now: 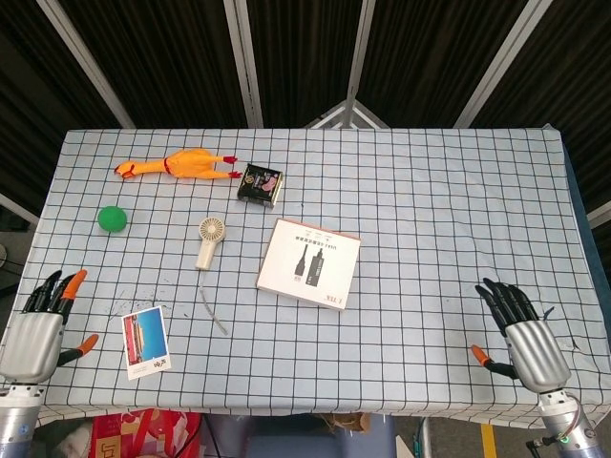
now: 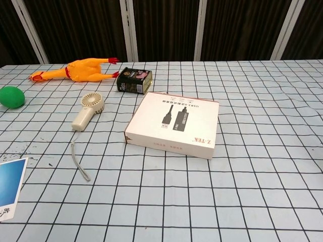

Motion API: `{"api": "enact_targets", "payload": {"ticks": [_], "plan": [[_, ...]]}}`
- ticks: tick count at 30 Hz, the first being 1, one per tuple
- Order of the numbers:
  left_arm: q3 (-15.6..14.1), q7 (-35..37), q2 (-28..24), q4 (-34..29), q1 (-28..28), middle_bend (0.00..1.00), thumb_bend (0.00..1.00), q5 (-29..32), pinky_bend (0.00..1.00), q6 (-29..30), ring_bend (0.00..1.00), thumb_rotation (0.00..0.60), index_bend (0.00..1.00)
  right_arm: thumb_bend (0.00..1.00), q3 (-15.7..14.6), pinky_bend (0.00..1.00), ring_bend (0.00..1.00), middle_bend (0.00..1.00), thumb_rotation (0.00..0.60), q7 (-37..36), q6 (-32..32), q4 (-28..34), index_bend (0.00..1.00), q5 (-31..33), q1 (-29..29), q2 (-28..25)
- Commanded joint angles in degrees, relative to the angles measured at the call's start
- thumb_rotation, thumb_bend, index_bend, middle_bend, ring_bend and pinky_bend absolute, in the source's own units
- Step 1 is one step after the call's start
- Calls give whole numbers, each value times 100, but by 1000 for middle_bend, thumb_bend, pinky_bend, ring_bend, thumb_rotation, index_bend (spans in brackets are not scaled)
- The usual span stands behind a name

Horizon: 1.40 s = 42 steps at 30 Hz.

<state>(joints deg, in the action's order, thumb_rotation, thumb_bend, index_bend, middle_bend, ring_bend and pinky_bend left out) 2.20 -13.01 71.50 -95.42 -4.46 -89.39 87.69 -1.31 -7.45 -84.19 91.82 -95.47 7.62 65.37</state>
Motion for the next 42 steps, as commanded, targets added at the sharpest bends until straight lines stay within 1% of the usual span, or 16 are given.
{"api": "enact_targets", "payload": {"ticks": [1, 2, 4, 5, 7, 10, 12, 16, 21, 26, 34, 42], "plan": [[227, -319, -51, -245, -281, 627, 536, 379, 609, -450, 449, 600, 0, 290, -1, 61, 0, 0, 600, -6, 7, 9, 0, 3, 3, -6], [299, -415, -51, -290, -367, 690, 577, 481, 654, -570, 508, 600, 0, 290, -1, 61, 0, 0, 600, -11, 5, 11, 0, 2, 2, -9], [478, -610, -23, -432, -569, 770, 635, 793, 721, -865, 589, 600, 0, 290, -2, 61, 0, 0, 600, -32, -1, 13, 0, -2, 1, -18], [596, -756, 10, -506, -726, 796, 660, 1028, 742, -1098, 614, 600, 0, 290, 0, 61, 0, 0, 600, -48, -3, 14, 0, 0, 1, -23], [753, -980, 73, -570, -931, 850, 729, 1375, 795, -1384, 667, 600, 0, 290, 0, 61, 0, 0, 600, -69, 0, 11, 0, 0, 4, -28], [1051, -1405, 314, -552, -1335, 882, 777, 2102, 821, -1842, 697, 600, 0, 290, -9, 61, 0, 0, 600, -105, 15, 17, 0, 0, 7, -42], [1194, -1666, 497, -455, -1564, 888, 788, 2538, 826, -2039, 701, 600, 0, 290, -11, 61, 0, 0, 600, -120, 12, 20, 0, -4, 6, -45], [1352, -2223, 881, -137, -2022, 890, 806, 3315, 827, -2370, 703, 600, 0, 290, -25, 61, 0, 0, 600, -152, 20, 36, 0, -12, 5, -53], [1443, -2651, 1343, 204, -2449, 891, 816, 3953, 827, -2500, 703, 600, 2, 289, -29, 61, 0, 0, 600, -213, 37, 28, 0, -15, 16, -67], [1438, -2881, 1696, 478, -2736, 891, 819, 4259, 830, -2490, 703, 600, 35, 289, -31, 61, 0, 0, 600, -269, 31, 28, 0, -30, 22, -80], [1271, -3059, 1997, 641, -2972, 891, 825, 4436, 830, -2420, 703, 600, 105, 290, -36, 61, 0, 0, 600, -285, 35, 29, 0, -42, 28, -80], [1170, -3039, 2132, 778, -3097, 891, 825, 4514, 830, -2392, 704, 600, 121, 289, -44, 61, 0, 0, 600, -283, 38, 35, 0, -43, 25, -76]]}}
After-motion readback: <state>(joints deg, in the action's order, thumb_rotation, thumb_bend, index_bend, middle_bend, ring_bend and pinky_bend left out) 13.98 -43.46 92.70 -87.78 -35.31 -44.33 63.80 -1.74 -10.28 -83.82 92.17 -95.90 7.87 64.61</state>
